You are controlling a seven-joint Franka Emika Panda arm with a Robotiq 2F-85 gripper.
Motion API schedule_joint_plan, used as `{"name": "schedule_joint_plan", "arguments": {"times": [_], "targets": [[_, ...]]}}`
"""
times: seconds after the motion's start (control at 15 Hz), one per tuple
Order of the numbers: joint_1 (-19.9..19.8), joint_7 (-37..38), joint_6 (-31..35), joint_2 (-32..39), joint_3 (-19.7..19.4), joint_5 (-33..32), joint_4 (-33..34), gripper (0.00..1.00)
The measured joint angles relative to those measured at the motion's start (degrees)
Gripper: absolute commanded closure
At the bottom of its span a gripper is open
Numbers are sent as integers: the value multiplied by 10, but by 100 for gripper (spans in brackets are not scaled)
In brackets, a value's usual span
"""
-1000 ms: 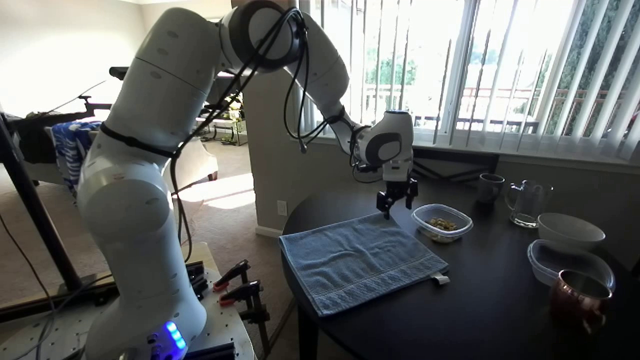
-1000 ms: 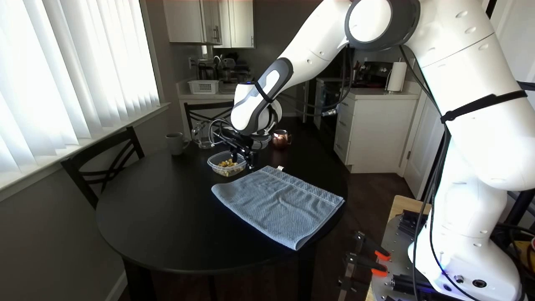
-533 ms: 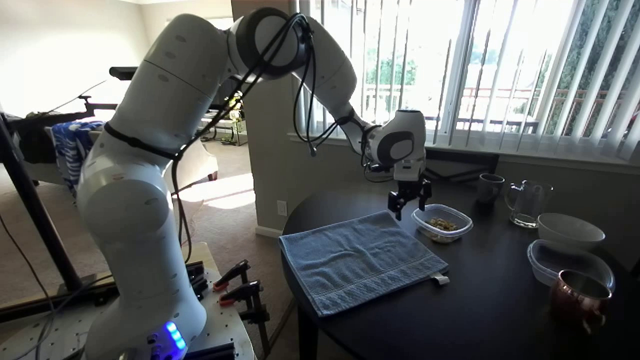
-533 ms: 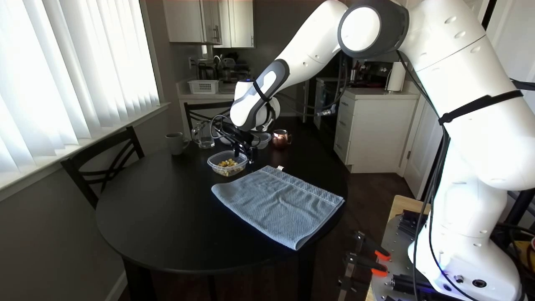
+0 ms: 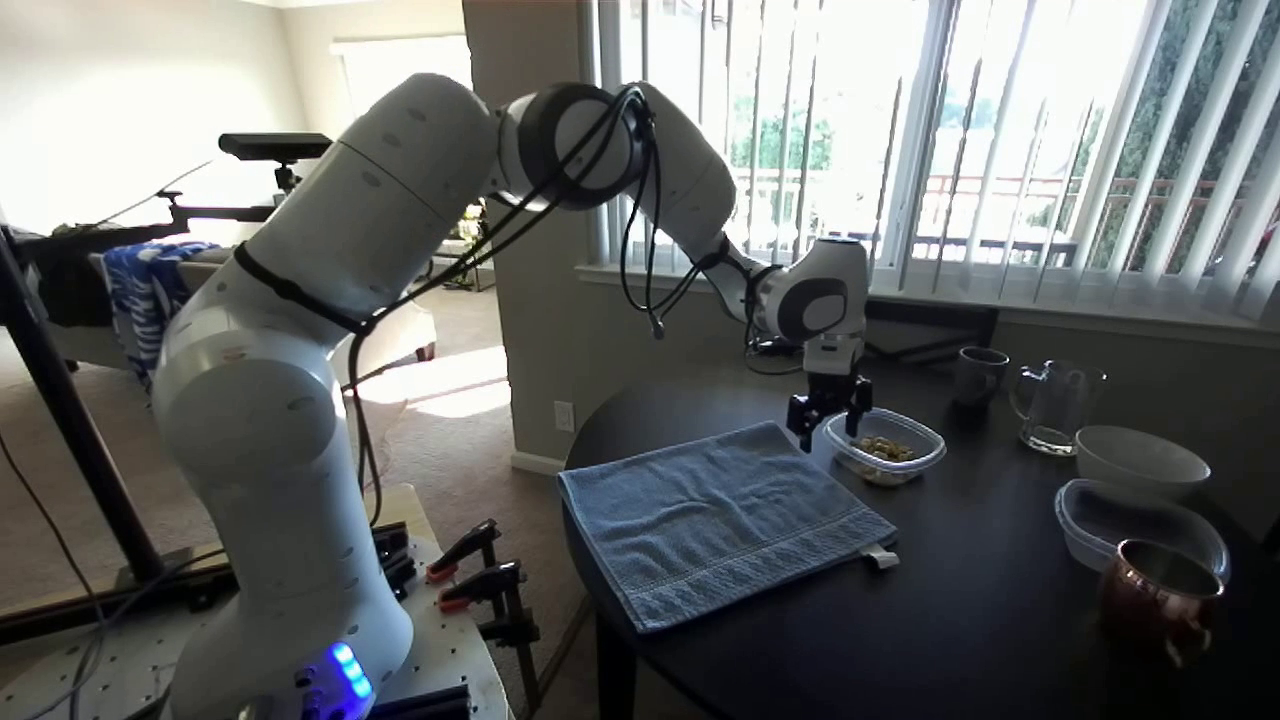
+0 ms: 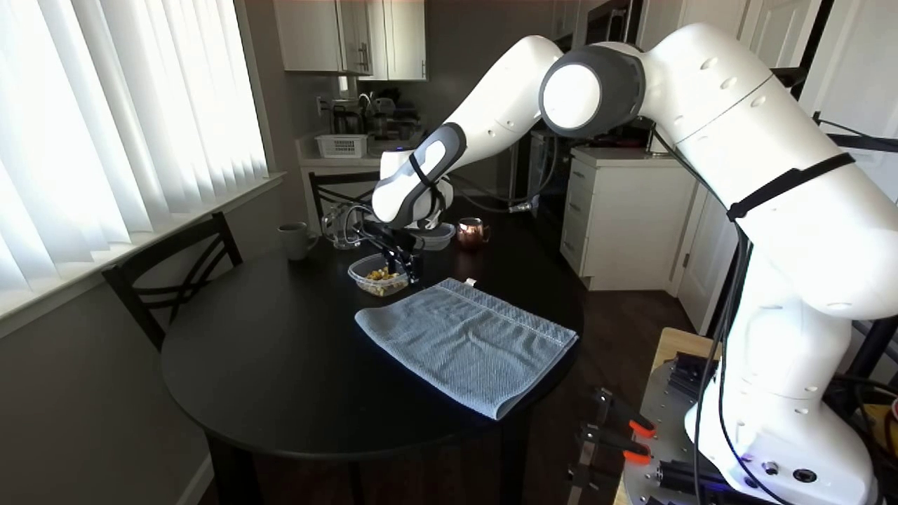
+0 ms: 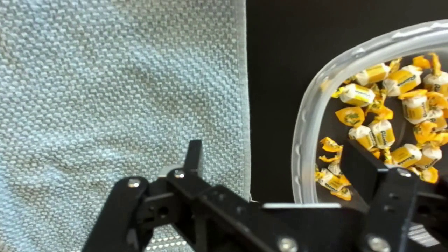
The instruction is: Pour the continents of the lunchbox onto the blue towel
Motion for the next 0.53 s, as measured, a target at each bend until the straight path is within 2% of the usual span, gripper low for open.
{"name": "schedule_joint_plan", "arguments": {"times": [0.07, 0.13, 0.53], "targets": [[-1, 2, -7, 9, 0, 0, 15, 25], [-2, 5, -15, 17, -1, 0, 29, 30], [-16, 14, -40, 47, -2, 0, 79, 69]]}}
